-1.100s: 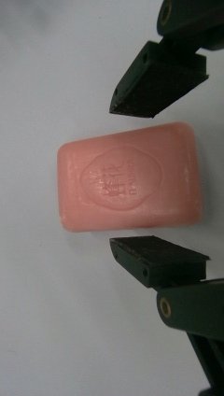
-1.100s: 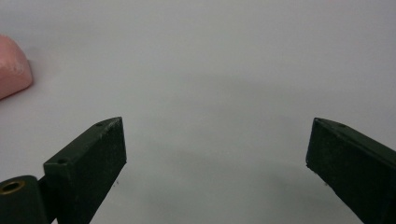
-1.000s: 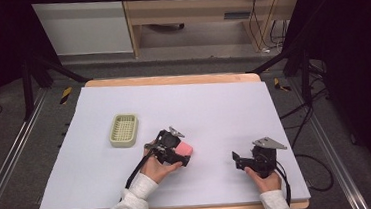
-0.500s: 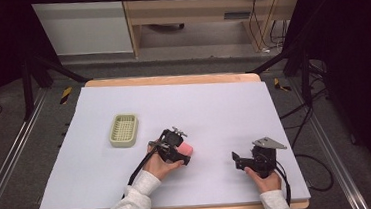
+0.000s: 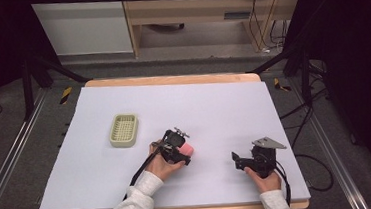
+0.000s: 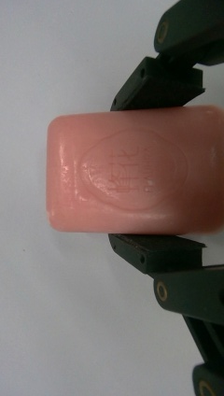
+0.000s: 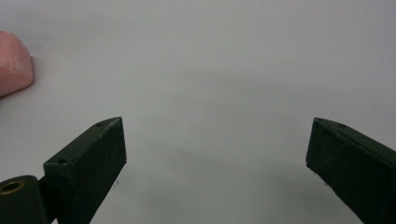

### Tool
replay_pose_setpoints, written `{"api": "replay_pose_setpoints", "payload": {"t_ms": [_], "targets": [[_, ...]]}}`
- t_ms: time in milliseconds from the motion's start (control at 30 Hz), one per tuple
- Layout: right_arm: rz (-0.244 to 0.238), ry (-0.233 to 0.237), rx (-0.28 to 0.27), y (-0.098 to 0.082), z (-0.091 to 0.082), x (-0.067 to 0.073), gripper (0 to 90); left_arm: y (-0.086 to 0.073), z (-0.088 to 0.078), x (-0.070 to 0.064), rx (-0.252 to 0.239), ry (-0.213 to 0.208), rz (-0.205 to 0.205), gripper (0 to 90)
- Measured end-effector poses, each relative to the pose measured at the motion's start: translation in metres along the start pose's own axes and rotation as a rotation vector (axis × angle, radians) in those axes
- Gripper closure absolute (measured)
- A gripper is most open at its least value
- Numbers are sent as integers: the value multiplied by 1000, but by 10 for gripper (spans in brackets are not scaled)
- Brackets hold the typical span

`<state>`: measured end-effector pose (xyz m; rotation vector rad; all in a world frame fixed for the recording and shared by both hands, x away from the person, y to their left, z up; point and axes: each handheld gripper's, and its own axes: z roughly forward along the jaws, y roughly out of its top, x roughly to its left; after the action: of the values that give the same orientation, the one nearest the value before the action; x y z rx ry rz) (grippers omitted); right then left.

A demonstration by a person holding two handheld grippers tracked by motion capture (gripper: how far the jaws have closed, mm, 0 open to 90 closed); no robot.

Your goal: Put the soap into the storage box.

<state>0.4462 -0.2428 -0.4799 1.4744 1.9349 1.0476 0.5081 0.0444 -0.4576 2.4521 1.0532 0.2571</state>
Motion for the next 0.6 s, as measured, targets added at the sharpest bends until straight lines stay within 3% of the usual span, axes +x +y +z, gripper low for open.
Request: {"api": "replay_pose_setpoints", "payload": {"t_ms": [600], "targets": [[-1,-1,0,0,0,0,53,-1,-4,-2,-3,10,5,372]]}}
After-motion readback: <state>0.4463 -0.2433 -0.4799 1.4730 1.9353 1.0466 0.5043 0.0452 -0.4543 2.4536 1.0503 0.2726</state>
